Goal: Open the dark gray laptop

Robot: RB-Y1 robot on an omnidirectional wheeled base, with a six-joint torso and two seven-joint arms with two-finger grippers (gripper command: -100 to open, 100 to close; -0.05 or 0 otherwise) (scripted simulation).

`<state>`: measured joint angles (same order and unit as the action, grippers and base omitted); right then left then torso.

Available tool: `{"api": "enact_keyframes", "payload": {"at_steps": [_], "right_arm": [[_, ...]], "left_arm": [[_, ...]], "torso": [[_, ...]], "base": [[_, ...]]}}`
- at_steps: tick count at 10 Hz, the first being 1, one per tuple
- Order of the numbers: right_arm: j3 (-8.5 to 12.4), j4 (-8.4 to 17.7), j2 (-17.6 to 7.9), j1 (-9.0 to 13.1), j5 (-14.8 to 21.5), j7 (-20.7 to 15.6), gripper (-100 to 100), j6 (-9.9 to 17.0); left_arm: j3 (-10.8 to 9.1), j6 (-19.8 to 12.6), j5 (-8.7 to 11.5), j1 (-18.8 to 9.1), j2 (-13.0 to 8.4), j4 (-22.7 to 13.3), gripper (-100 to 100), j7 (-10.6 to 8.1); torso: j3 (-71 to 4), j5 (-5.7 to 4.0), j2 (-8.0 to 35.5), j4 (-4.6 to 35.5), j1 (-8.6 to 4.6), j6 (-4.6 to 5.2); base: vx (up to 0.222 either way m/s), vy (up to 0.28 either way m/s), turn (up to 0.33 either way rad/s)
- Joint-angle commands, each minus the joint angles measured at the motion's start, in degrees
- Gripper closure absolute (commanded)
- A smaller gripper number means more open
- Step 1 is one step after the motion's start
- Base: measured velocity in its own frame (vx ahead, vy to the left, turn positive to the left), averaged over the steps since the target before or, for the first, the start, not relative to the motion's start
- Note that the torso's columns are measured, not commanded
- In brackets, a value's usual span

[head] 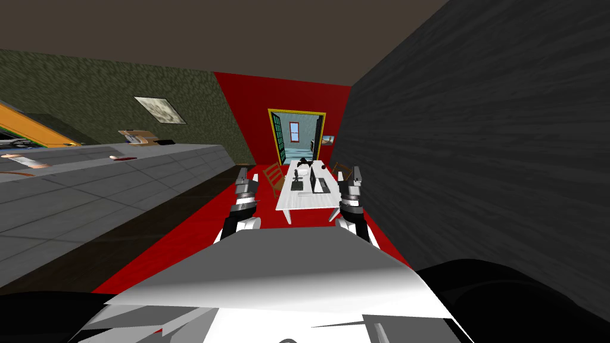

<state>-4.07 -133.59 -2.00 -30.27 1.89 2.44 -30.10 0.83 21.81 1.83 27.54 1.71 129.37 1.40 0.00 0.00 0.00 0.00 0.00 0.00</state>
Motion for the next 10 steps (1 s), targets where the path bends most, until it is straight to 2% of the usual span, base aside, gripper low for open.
{"api": "enact_keyframes", "payload": {"at_steps": [1, 9, 10], "right_arm": [[0.0, 0.0, 0.0, 0.0, 0.0, 0.0, 0, 0.0], [0.0, 0.0, 0.0, 0.0, 0.0, 0.0, 0, 0.0], [0.6, 0.7, -2.2, 0.5, 1.6, -1.7, -100, 0.1]], "left_arm": [[0.0, 0.0, 0.0, 0.0, 0.0, 0.0, 0, 0.0], [0.0, 0.0, 0.0, 0.0, 0.0, 0.0, 0, 0.0], [0.0, 0.0, 0.0, 0.0, 0.0, 0.0, 0, 0.0]], "torso": [[-4.7, 0.0, 2.3, 2.3, 0.0, 0.0], [-70.7, 0.0, 35.4, 35.4, 0.0, 0.0], [-79.2, 0.0, 39.6, 39.6, 0.0, 0.0]], "base": [[0.0, 0.0, 0.0], [0.0, 0.0, 0.0], [0.007, 0.015, 0.018]]}}
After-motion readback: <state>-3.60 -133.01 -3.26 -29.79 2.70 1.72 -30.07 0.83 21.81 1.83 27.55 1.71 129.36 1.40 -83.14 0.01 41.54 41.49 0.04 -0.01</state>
